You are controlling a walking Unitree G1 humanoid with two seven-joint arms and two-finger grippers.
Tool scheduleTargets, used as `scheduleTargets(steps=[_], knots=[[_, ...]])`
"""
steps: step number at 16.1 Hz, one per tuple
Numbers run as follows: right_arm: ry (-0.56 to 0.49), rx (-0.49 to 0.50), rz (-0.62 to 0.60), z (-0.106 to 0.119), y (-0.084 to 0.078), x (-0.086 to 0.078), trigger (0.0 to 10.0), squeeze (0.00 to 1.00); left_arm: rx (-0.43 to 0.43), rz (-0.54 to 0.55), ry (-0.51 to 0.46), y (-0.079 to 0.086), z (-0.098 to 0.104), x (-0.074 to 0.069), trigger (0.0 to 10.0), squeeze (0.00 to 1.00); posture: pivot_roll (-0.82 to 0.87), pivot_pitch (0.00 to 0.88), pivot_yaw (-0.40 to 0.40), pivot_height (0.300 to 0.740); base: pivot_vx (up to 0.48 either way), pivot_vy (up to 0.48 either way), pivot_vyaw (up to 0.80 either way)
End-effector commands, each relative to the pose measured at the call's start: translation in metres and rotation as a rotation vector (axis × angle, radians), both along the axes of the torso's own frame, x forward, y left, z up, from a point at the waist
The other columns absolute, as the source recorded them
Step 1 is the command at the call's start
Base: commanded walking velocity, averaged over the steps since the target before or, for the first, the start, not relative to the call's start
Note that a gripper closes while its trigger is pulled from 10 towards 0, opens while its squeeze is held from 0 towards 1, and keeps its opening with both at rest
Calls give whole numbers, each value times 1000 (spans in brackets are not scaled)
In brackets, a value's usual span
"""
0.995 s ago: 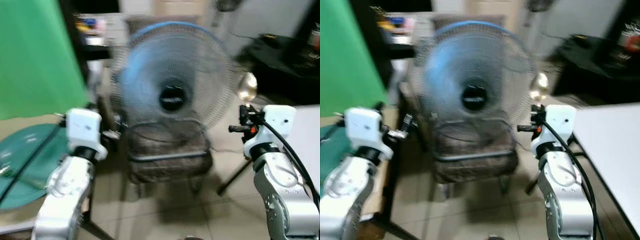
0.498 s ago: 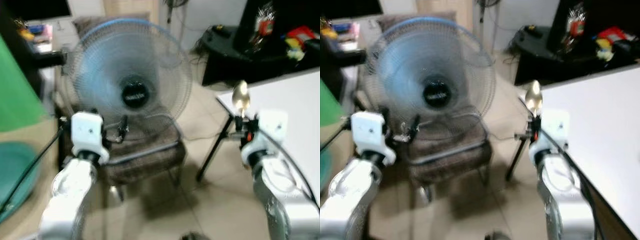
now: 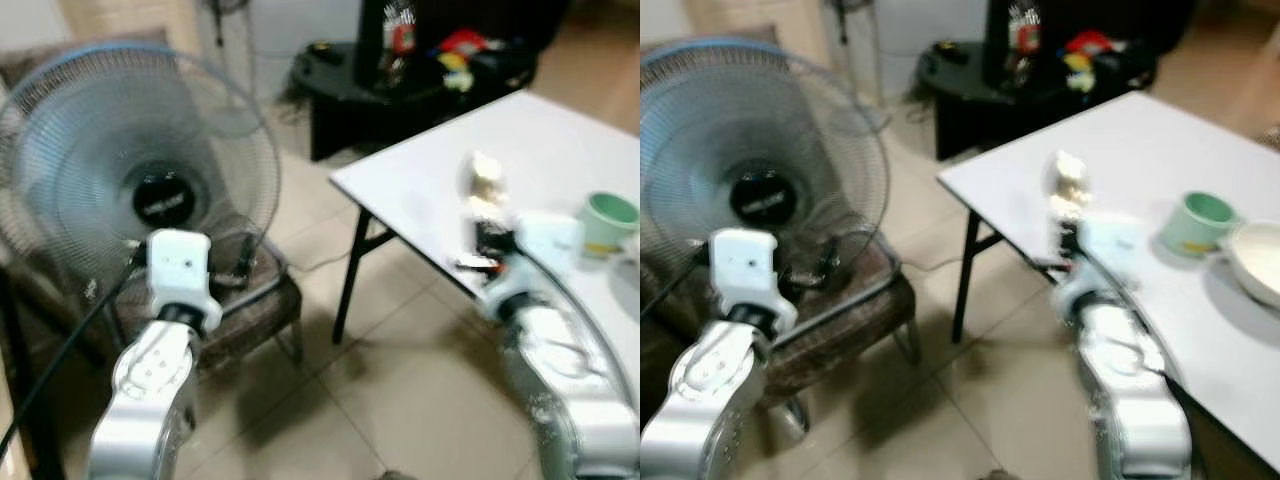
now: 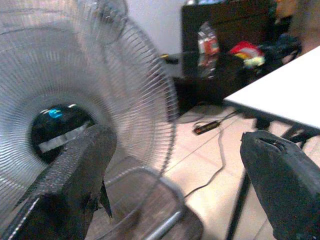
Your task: Setting the table
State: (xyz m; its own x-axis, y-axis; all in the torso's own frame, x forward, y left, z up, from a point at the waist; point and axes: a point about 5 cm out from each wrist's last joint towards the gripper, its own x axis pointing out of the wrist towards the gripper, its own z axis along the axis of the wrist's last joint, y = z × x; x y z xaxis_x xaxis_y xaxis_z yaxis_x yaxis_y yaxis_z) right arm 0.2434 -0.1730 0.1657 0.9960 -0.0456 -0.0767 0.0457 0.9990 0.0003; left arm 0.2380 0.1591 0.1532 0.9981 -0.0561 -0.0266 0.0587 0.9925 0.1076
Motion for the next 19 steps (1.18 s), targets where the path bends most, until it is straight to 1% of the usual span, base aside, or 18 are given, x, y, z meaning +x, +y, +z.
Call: scheduleTargets(steps=[1, 3, 4, 7, 10, 12, 16, 17, 19], knots=[[-16, 26, 33, 2, 6, 0, 10000, 0, 15, 22, -12, 6, 4, 3, 10000, 0, -9, 0, 23, 740, 0, 0, 0], [-8, 31, 27, 0, 6, -1, 10000, 0, 28, 6, -26, 7, 4, 6, 10000, 0, -14, 0, 34, 740, 0, 0, -406], [-8, 36, 32, 1, 6, -2, 10000, 0, 19, -16, -37, 4, 6, 8, 10000, 0, -21, 0, 40, 740, 0, 0, -800], [-1, 44, 20, -1, 4, -4, 10000, 0, 15, -39, -12, -1, 3, 9, 10000, 0, -18, 0, 45, 740, 0, 0, -800], [17, 52, -1, -5, 2, -6, 10000, 0, 13, -61, -28, -2, 5, 11, 10000, 0, -29, 0, 61, 740, 0, 0, -800], [31, 26, 4, -6, 2, -10, 10000, 0, 15, -91, -19, -5, 3, 16, 10000, 0, -42, 0, 61, 740, 0, 0, -800], [67, 22, 12, -12, 5, -10, 10000, 0, 26, -85, -13, 0, 0, 17, 10000, 0, -42, 0, 58, 740, 0, 343, -800], [90, 22, -14, -15, 3, -9, 10000, 0, 36, -79, -6, 2, -1, 18, 10000, 0, -41, 0, 62, 740, 0, 379, 0], [97, 26, -37, -16, 0, -9, 10000, 0, 38, -93, -10, 2, 1, 18, 10000, 0, -33, 0, 54, 740, 0, 382, 0]])
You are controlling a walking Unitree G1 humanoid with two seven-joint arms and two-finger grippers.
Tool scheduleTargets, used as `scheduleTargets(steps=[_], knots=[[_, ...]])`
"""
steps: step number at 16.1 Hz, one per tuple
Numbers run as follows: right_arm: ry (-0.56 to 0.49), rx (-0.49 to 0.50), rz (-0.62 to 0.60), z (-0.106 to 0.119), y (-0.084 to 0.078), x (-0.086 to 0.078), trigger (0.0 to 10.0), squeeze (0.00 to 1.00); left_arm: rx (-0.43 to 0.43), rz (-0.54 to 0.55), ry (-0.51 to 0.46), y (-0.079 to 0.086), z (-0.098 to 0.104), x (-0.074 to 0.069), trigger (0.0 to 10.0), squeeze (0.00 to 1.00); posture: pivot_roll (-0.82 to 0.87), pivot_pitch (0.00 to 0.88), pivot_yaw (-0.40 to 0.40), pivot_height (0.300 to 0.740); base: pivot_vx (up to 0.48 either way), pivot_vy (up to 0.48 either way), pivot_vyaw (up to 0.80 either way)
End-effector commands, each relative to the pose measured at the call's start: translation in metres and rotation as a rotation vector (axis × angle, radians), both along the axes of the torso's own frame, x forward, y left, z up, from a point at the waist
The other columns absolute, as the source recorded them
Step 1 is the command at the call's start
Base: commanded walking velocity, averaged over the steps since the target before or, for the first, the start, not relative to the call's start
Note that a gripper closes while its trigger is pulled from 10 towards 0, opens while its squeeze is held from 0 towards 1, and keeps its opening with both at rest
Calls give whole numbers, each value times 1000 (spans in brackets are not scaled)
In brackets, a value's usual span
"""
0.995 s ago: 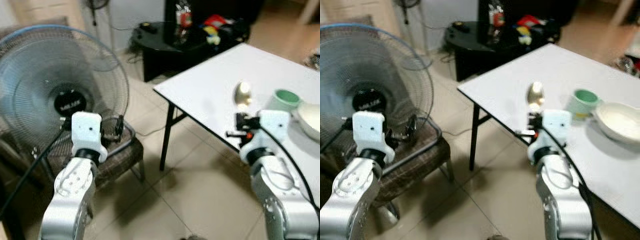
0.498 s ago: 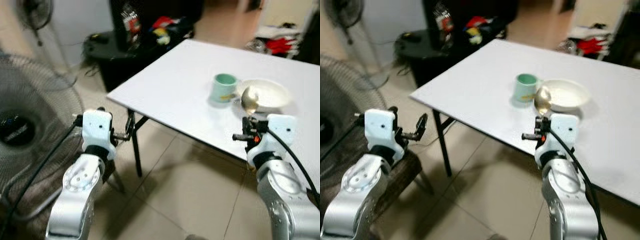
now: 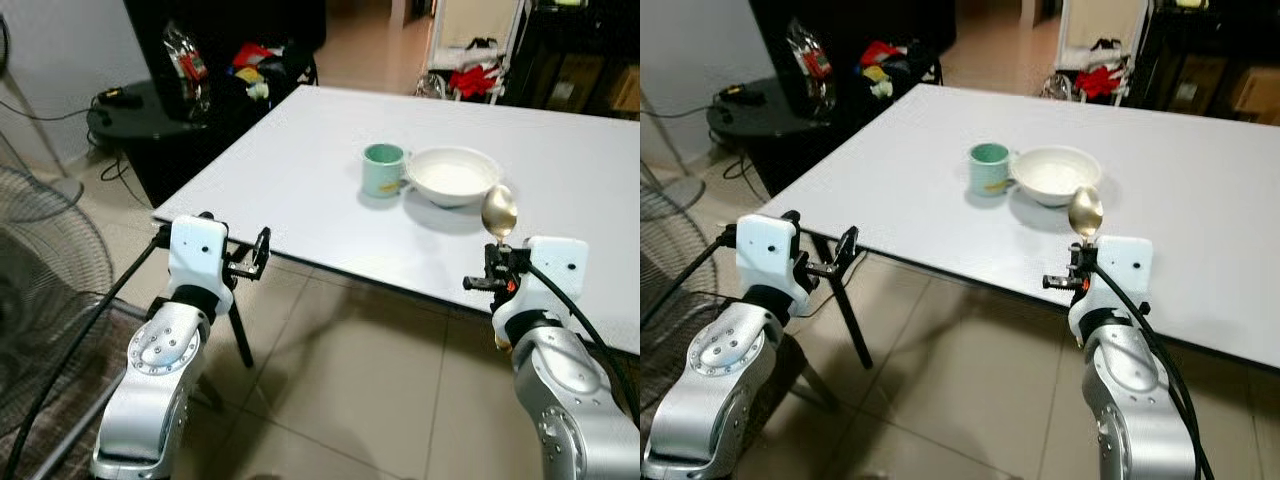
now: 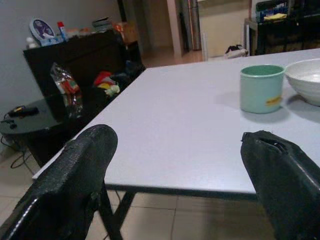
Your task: Setting the table
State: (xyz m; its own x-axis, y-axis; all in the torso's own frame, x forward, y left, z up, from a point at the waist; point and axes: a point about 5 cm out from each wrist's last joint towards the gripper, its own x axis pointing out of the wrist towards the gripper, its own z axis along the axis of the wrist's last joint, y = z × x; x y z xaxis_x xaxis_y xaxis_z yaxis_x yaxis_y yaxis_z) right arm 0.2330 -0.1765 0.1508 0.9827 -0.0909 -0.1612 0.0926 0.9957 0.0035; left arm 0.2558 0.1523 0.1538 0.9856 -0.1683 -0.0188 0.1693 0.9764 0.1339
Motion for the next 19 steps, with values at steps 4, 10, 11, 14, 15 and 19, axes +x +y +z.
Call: scheduleTargets(steps=[4, 10, 11, 14, 15, 19], knots=[[22, 39, 18, -3, 7, 8, 10000, 0, 29, 20, -5, 14, 1, 4, 10000, 0, -17, 0, 65, 740, 0, 382, 0], [69, 30, 34, -10, 10, 12, 10000, 0, -27, 1, -26, 9, 6, 4, 10000, 0, -9, 0, 65, 740, 0, 63, -133], [72, 17, 63, -11, 12, 14, 10000, 0, -56, 17, -21, 11, 4, 2, 10000, 0, -8, 0, 63, 740, 0, 0, -800], [54, -42, 118, -10, 12, 21, 10000, 0, -79, 68, 9, 19, -5, -7, 10000, 0, -4, 0, 47, 740, 281, 0, -267], [55, -29, 147, -13, 12, 22, 10000, 0, -64, 72, 9, 21, -6, -11, 10000, 0, 13, 0, 20, 740, 300, 0, 0], [79, -35, 200, -26, 11, 26, 10000, 0, -59, 100, -12, 27, -4, -13, 10000, 0, 23, 0, -2, 740, 358, 0, 0]])
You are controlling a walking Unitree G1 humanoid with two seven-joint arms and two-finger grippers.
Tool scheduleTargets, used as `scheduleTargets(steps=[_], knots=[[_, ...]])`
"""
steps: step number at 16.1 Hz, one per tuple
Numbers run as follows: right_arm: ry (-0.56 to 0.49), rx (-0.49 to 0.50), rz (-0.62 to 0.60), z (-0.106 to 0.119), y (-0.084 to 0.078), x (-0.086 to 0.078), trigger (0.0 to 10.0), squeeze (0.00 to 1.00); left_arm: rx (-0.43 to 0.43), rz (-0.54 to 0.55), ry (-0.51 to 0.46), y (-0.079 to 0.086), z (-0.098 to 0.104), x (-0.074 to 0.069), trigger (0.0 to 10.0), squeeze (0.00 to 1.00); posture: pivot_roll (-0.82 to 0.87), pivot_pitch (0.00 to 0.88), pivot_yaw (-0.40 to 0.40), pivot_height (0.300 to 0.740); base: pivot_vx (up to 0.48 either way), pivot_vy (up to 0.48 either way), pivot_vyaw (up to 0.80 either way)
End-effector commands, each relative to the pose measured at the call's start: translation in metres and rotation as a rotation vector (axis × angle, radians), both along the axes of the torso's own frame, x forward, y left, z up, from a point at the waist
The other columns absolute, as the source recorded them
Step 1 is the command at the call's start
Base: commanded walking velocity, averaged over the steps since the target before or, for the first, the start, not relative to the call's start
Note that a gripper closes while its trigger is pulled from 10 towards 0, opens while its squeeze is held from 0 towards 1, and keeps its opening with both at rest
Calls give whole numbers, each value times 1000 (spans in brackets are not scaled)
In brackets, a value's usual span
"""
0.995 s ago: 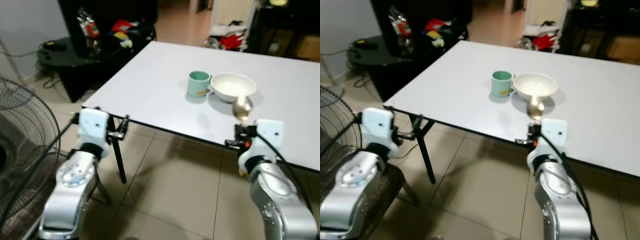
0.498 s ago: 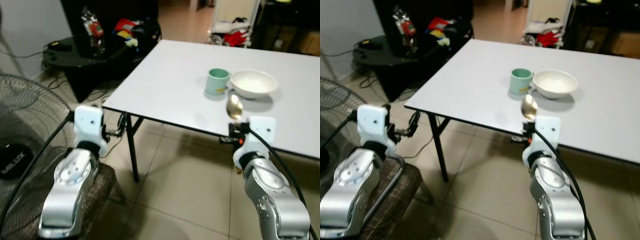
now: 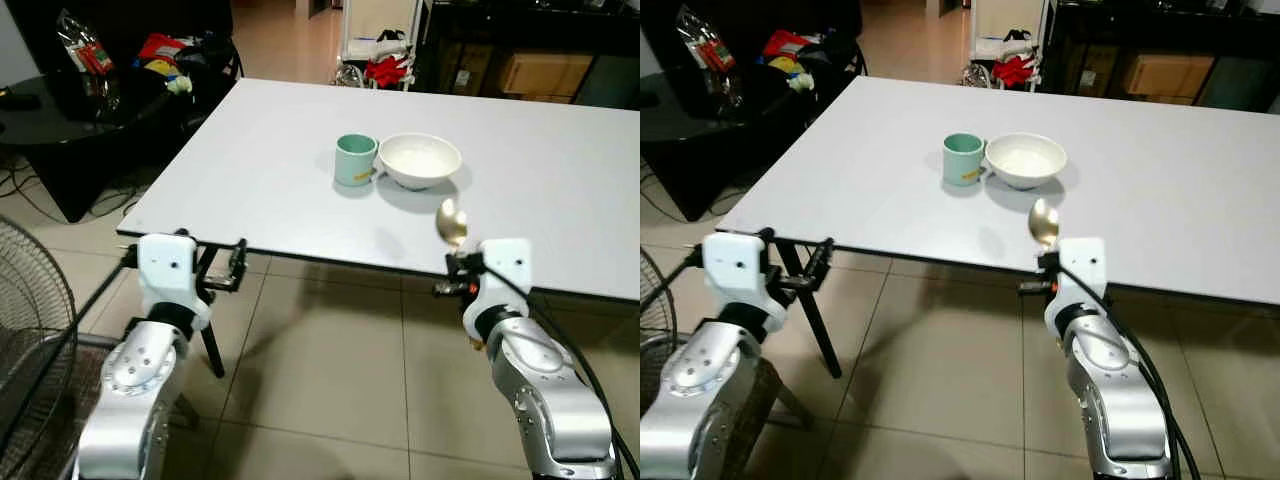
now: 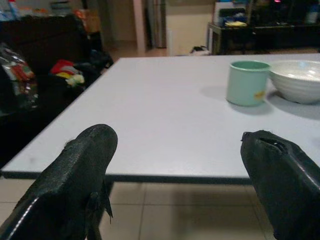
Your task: Setting the table
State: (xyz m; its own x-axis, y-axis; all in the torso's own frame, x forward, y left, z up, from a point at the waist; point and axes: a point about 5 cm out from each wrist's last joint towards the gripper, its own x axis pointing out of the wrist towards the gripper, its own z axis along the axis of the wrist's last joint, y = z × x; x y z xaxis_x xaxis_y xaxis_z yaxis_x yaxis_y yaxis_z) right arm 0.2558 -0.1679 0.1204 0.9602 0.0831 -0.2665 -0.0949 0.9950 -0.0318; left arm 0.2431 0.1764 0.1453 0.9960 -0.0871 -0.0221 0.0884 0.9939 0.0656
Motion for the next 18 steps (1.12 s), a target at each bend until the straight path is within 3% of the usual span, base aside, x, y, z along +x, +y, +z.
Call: scheduleTargets(steps=[1, 4, 6, 12, 15, 18], knots=[[-25, 21, 36, 6, 5, 2, 10000, 0, 24, -1, -28, 1, 6, 0, 10000, 0, 24, 0, -10, 740, 379, 0, 0], [-12, 37, 63, 6, 9, -1, 10000, 0, 38, 11, -32, 6, 5, 0, 10000, 0, 21, 0, -10, 740, 379, 0, 0], [-10, 42, 68, 3, 10, -2, 10000, 0, 37, -13, -34, 3, 6, 2, 10000, 0, 17, 0, -2, 740, 381, 0, -800], [-16, 38, 98, 6, 13, -3, 10000, 0, 33, -34, -25, 2, 4, 1, 10000, 0, 15, 0, 4, 740, 381, 0, 0], [41, 32, 94, -1, 11, -8, 10000, 0, 25, -81, -10, -4, 2, -2, 10000, 0, 15, 0, 6, 740, 377, 0, 0], [61, 35, 125, -2, 13, -18, 10000, 0, 33, -184, 40, -11, -6, -12, 10000, 0, 16, 0, 14, 740, 354, 0, -767]])
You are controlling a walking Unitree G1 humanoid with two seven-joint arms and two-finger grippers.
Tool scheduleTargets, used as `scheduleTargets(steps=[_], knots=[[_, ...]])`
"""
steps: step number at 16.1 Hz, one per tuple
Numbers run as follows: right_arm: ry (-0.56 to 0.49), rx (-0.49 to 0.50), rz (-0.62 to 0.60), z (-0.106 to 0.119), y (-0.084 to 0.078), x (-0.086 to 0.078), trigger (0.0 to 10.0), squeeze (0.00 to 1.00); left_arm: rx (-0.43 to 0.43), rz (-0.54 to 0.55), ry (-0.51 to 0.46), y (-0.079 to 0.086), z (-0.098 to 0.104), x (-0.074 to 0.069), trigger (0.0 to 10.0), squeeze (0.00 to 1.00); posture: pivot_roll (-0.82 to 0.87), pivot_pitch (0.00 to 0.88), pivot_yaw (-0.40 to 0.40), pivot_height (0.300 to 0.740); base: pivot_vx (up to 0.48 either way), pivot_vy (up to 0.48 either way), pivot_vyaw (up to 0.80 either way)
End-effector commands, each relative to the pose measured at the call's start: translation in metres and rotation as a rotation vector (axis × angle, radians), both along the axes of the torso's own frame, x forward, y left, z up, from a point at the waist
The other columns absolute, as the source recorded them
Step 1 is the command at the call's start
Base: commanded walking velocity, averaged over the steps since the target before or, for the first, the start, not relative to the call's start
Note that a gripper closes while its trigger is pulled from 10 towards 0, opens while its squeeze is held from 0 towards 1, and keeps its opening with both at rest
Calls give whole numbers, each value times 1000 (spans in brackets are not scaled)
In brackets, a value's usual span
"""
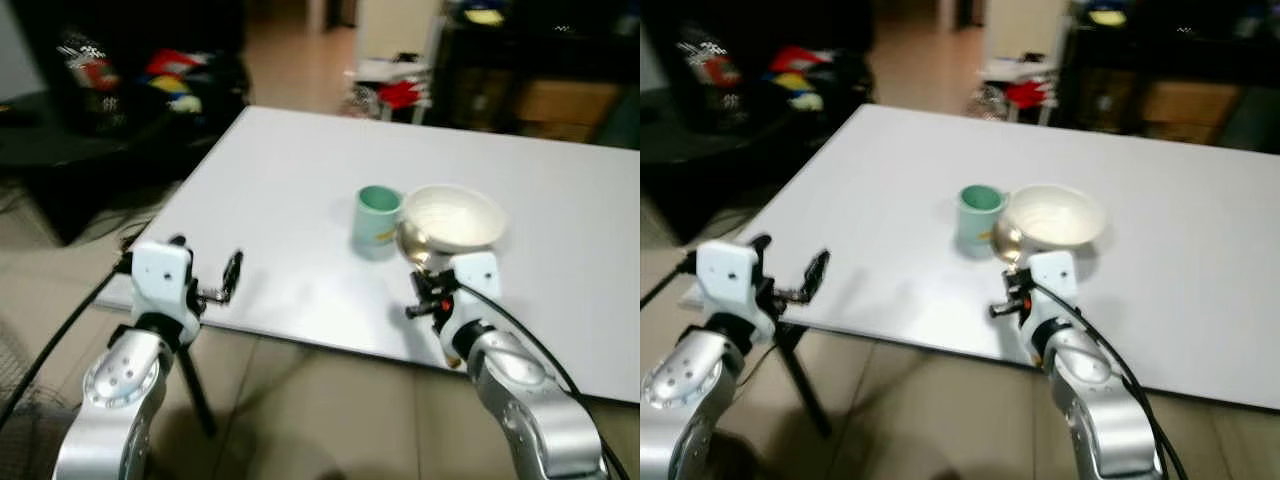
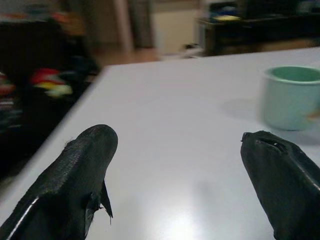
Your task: Setting the table
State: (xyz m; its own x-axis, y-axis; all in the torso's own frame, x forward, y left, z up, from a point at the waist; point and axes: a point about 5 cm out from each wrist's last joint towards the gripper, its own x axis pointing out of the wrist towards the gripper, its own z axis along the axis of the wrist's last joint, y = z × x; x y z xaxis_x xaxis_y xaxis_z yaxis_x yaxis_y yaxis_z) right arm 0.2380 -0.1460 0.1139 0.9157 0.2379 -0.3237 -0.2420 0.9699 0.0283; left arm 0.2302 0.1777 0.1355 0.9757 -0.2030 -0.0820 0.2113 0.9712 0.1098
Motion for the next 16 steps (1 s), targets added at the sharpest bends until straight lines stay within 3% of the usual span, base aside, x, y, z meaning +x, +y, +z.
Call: scheduleTargets(steps=[1, 5, 7, 9, 16], knots=[[7, -10, 4, 4, -7, -5, 10000, 0, -21, -100, 10, -15, 2, -3, 10000, 0, 16, 0, 15, 740, 247, 0, 0], [168, 50, 73, -9, -4, -23, 10000, 0, 10, -210, 59, -22, -3, -12, 10000, 0, 16, 0, 23, 740, 0, 0, 0], [218, 84, 41, -14, -6, -22, 10000, 0, 10, -273, 77, -27, -3, -15, 10000, 0, 15, 0, 26, 740, 0, 0, 0], [293, 81, 26, -19, -9, -20, 10000, 0, 4, -333, 100, -34, -4, -18, 10000, 0, 12, 0, 27, 740, 0, 0, 0], [316, 51, -85, -23, -18, 8, 10000, 0, -26, -423, 145, -44, -6, -26, 10000, 0, 21, 0, 24, 740, 0, 0, 0]])
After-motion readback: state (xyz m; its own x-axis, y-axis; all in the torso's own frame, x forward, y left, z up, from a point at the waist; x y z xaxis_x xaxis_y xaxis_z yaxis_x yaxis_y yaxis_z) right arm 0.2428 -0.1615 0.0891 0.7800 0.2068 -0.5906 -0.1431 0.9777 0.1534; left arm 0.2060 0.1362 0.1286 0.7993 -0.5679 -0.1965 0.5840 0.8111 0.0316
